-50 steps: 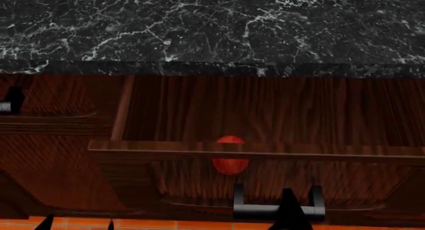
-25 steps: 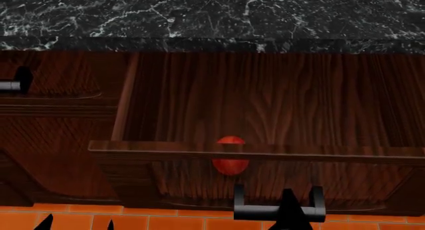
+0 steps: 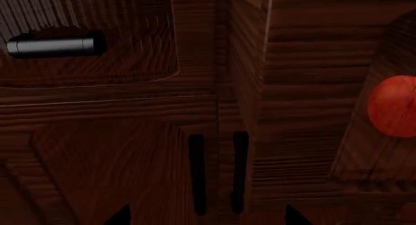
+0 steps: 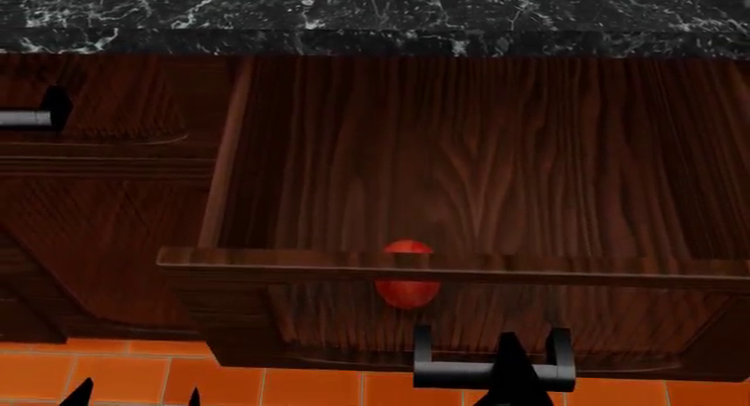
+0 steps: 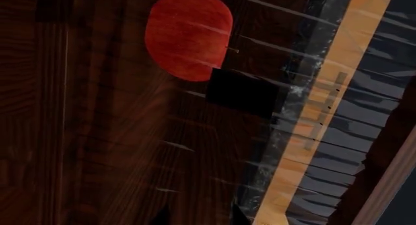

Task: Open the right drawer.

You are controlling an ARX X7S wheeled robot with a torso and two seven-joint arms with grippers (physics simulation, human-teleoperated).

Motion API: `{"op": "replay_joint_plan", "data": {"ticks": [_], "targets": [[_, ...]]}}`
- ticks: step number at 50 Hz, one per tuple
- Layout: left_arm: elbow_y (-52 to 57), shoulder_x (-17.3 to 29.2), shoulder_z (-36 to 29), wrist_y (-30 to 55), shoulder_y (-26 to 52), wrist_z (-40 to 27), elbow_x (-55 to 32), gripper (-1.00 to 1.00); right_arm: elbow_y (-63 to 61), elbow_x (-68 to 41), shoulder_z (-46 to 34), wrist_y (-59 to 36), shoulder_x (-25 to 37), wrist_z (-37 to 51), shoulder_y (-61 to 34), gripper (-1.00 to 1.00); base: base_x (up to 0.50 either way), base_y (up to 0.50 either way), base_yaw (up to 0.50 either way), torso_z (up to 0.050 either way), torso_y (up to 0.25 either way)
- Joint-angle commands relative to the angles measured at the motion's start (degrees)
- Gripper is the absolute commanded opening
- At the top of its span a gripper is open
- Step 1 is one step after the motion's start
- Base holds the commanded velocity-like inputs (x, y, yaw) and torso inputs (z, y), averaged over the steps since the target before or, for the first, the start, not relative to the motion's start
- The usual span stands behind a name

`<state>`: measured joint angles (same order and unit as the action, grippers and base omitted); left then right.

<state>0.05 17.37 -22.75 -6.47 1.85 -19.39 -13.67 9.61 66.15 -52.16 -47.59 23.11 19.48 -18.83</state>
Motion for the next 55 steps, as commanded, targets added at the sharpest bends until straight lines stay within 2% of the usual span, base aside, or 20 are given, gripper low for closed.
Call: {"op": "replay_joint_plan", "data": {"ticks": [1, 55], "targets": [[-0.01, 0.12, -0.16, -0.08, 0.03, -0.18, -0.05, 1.0, -1.23, 4.82, 2.62, -1.82, 1.71, -0.09, -0.06, -1.0, -0.13, 0.0, 0.0, 0.01, 0.0], [0.24, 0.67, -0.85, -0.36, 0.14, -0.9, -0.48, 1.0, -1.87, 5.78, 2.39, -2.4, 1.93, -0.94, 0.06, -1.0, -0.13, 0.0, 0.0, 0.0, 0.001]]}}
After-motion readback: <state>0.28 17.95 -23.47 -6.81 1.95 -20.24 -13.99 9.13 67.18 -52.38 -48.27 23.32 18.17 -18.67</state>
